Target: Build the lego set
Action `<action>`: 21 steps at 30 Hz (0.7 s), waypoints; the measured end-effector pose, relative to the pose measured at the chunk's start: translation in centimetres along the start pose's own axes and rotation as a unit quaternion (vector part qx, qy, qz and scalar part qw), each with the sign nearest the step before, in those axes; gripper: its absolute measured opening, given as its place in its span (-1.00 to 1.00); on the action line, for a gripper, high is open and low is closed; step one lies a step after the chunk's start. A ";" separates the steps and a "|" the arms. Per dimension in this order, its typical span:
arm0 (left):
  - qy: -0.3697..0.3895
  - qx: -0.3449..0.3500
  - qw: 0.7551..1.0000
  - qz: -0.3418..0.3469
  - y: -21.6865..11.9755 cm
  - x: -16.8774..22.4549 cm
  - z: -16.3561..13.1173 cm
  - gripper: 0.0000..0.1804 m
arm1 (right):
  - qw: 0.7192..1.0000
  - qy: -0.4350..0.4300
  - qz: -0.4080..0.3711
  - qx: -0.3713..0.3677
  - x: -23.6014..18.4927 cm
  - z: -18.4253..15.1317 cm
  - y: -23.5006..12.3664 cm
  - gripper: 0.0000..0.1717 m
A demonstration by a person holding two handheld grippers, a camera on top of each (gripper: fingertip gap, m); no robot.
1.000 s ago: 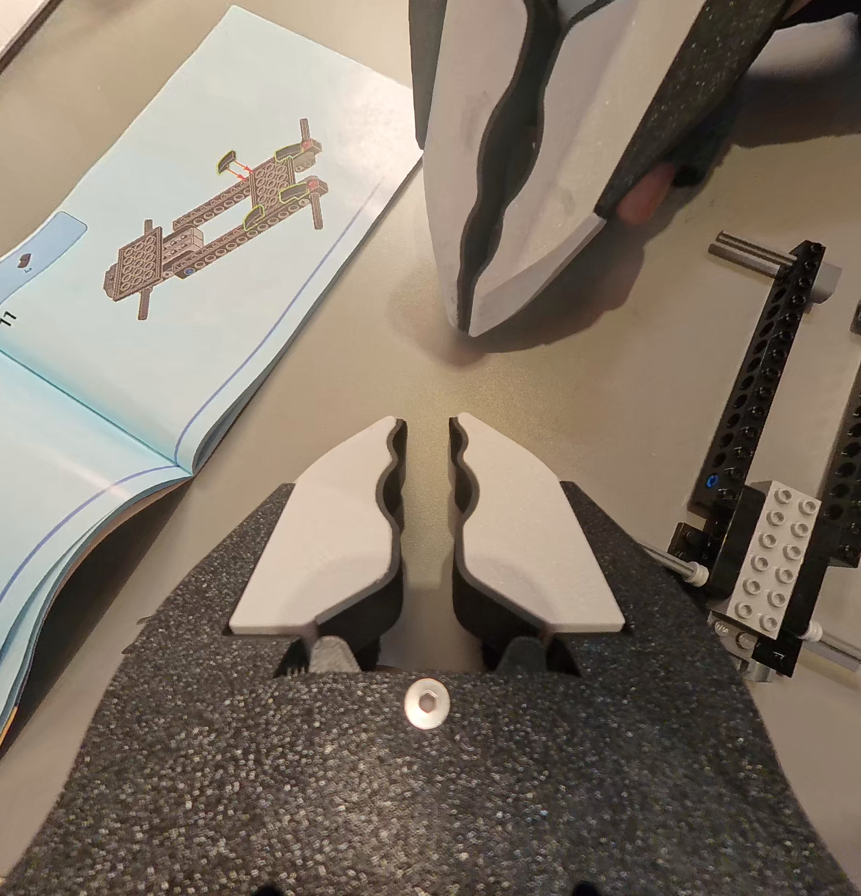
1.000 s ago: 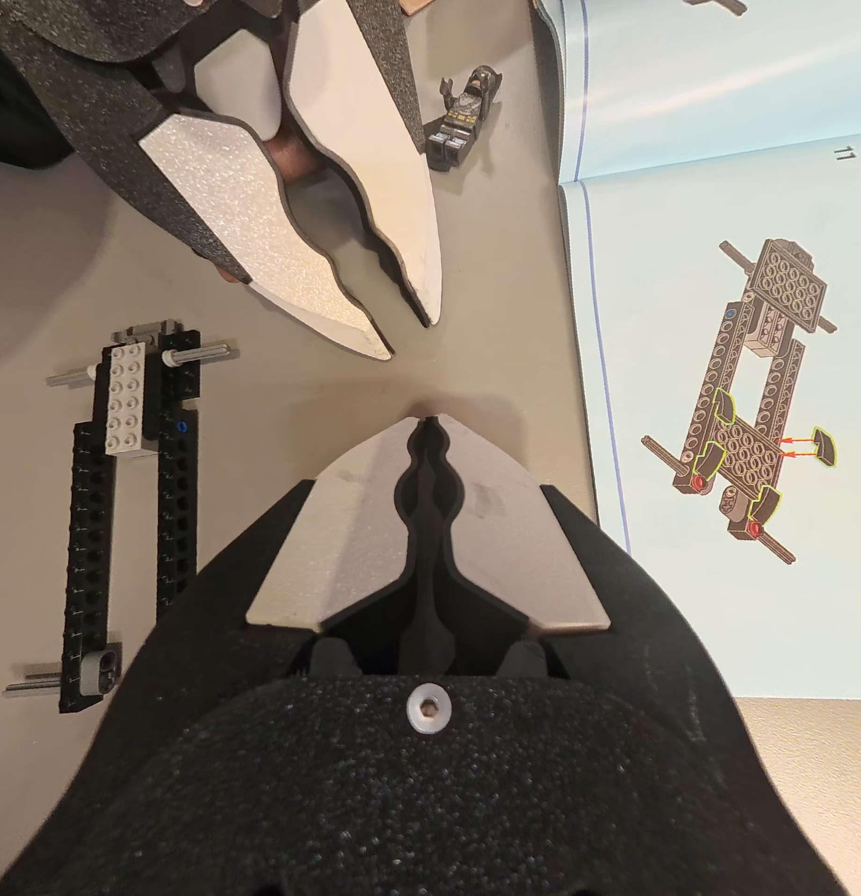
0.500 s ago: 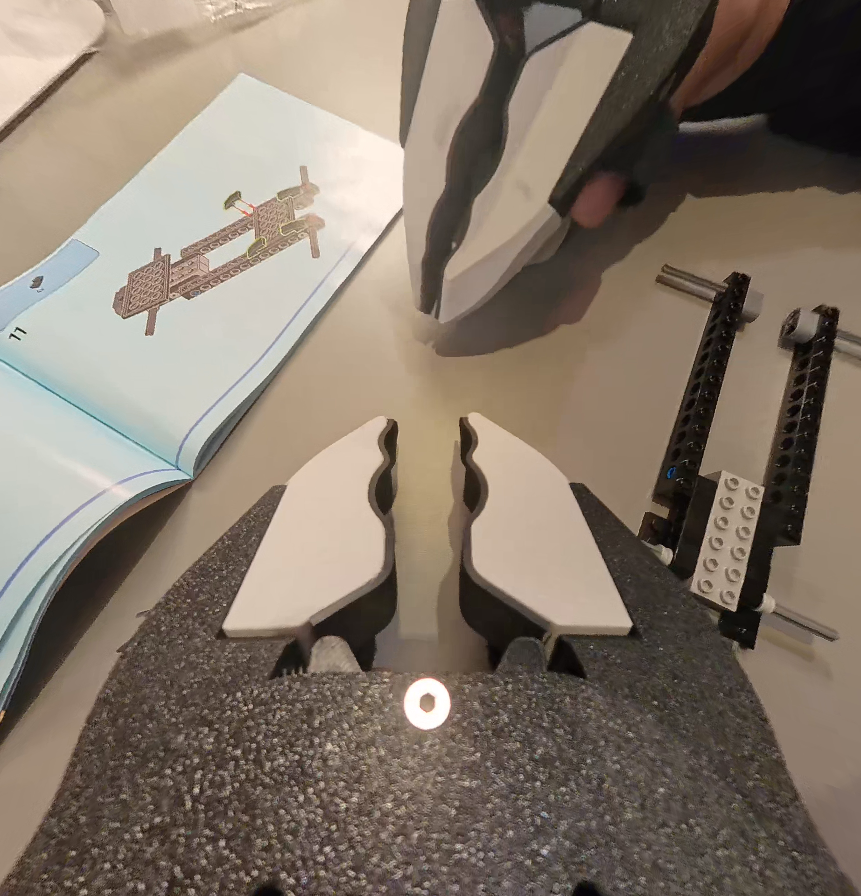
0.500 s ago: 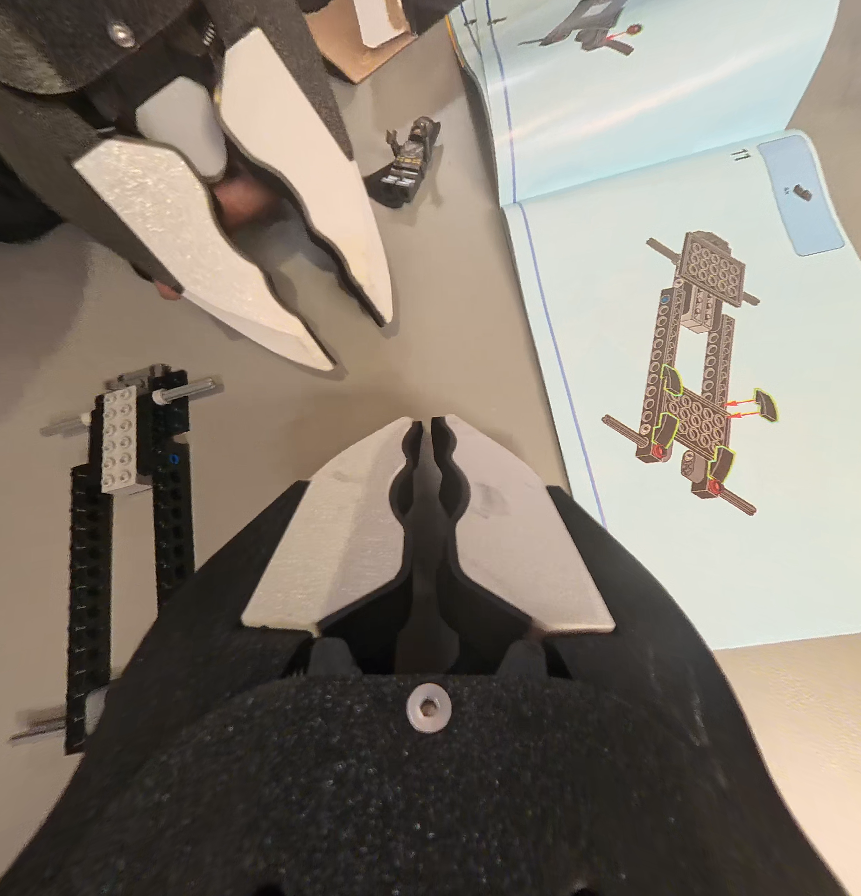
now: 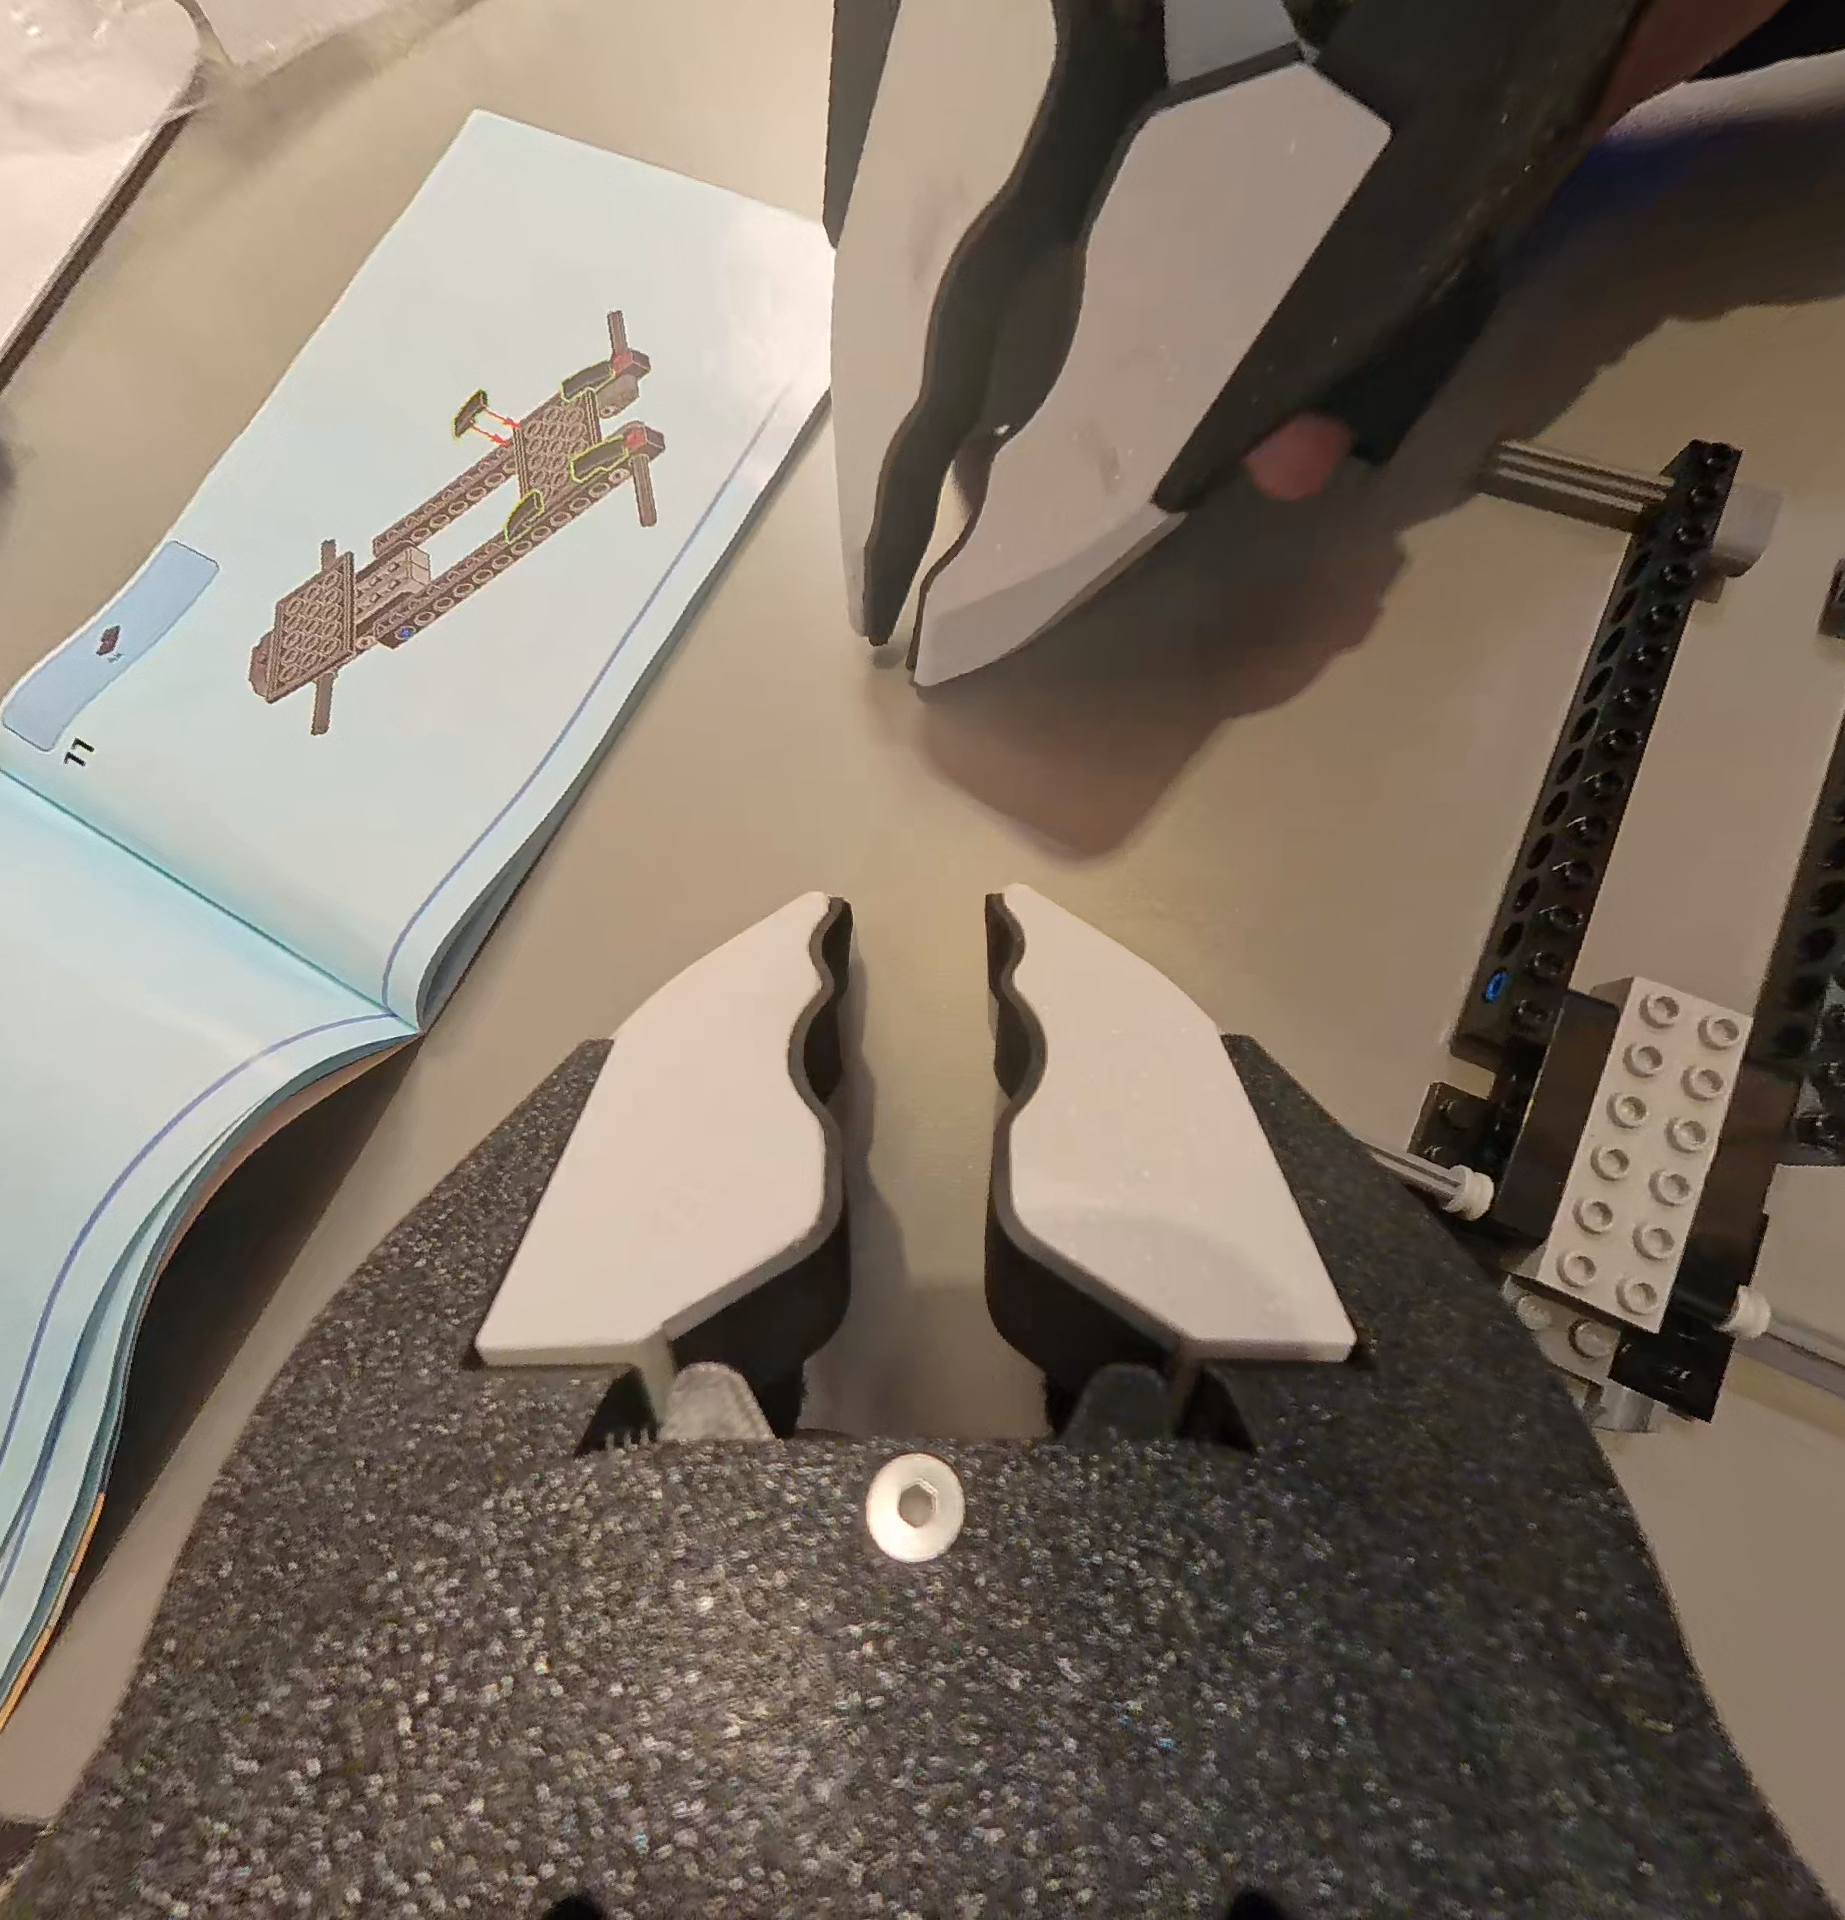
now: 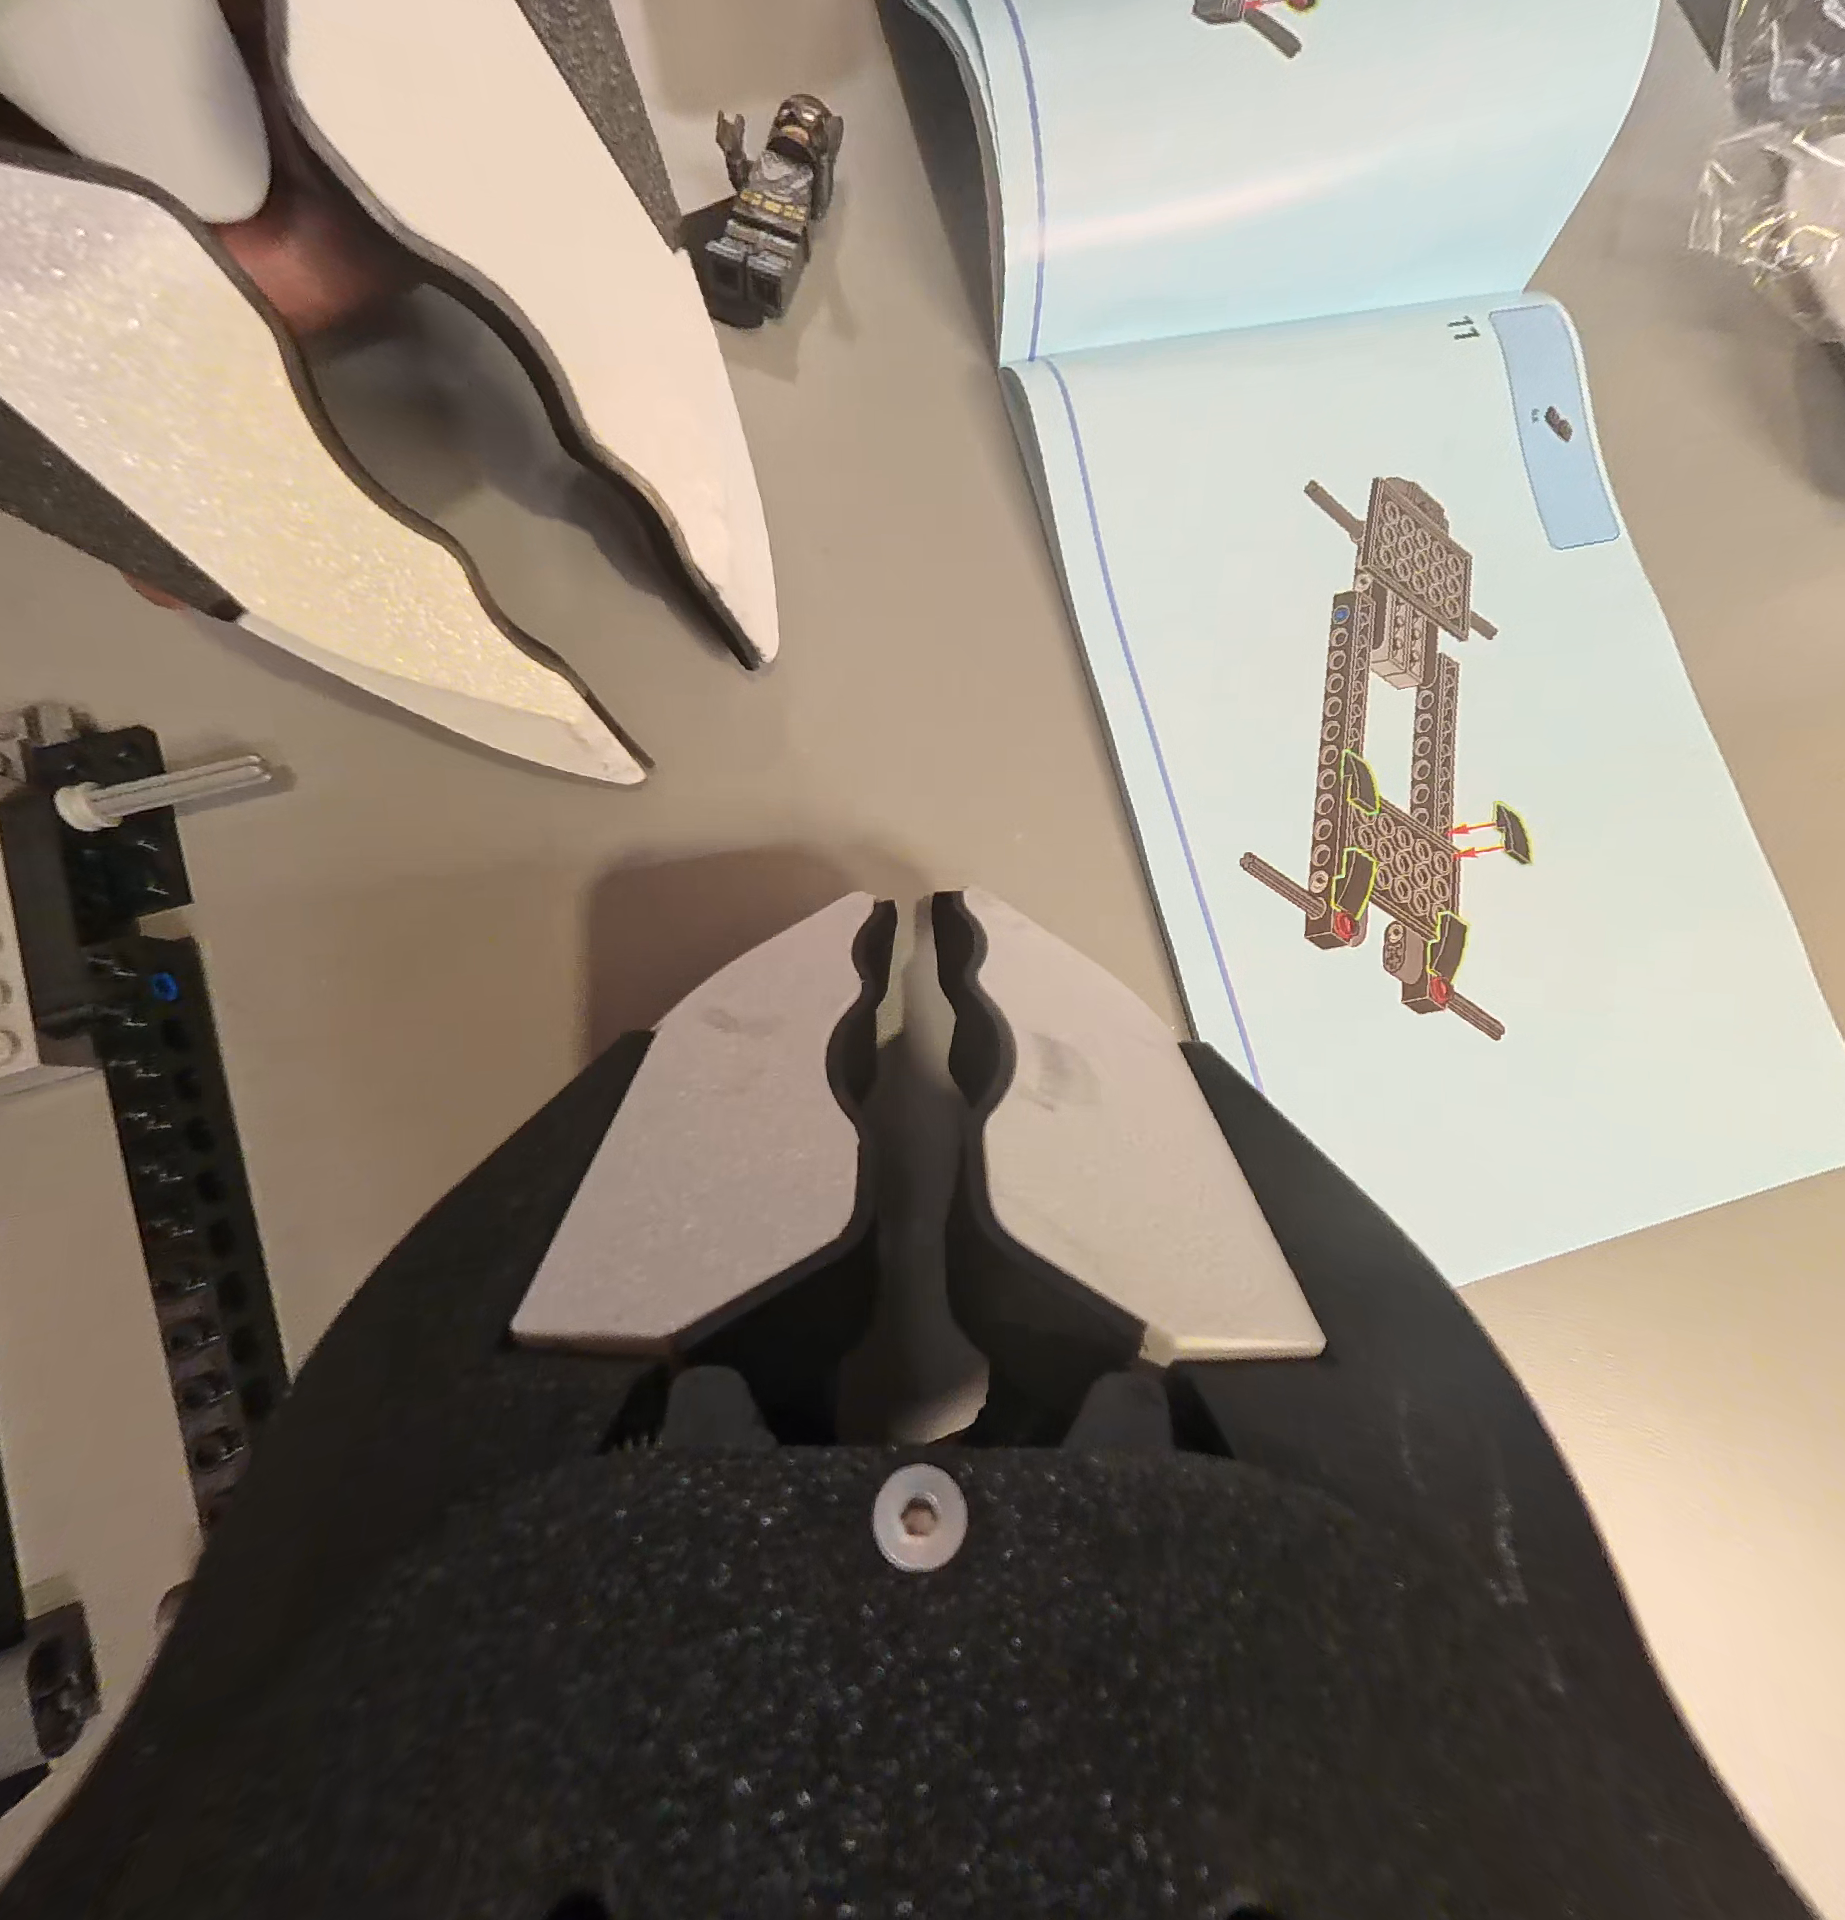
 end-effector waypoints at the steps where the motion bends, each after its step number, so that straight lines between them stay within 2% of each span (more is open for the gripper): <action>1: -0.001 0.000 1.000 0.000 0.0 0.0 0.0 -0.72 | 1.000 0.001 0.002 0.000 0.0 0.0 0.0 -0.91; 21: -0.008 -0.002 1.000 -0.013 0.0 0.0 -0.1 -0.72 | 1.000 0.000 0.006 0.000 -0.1 0.0 0.0 -0.92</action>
Point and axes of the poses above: each gripper's, where its closed fingertips meet, y out along the fingers, z out of its top, x = y × z across the jaws, the point moved 1 cm from there along -y, back along the fingers, and after that the axes turned 10 degrees about -x, right-handed, at the moved point
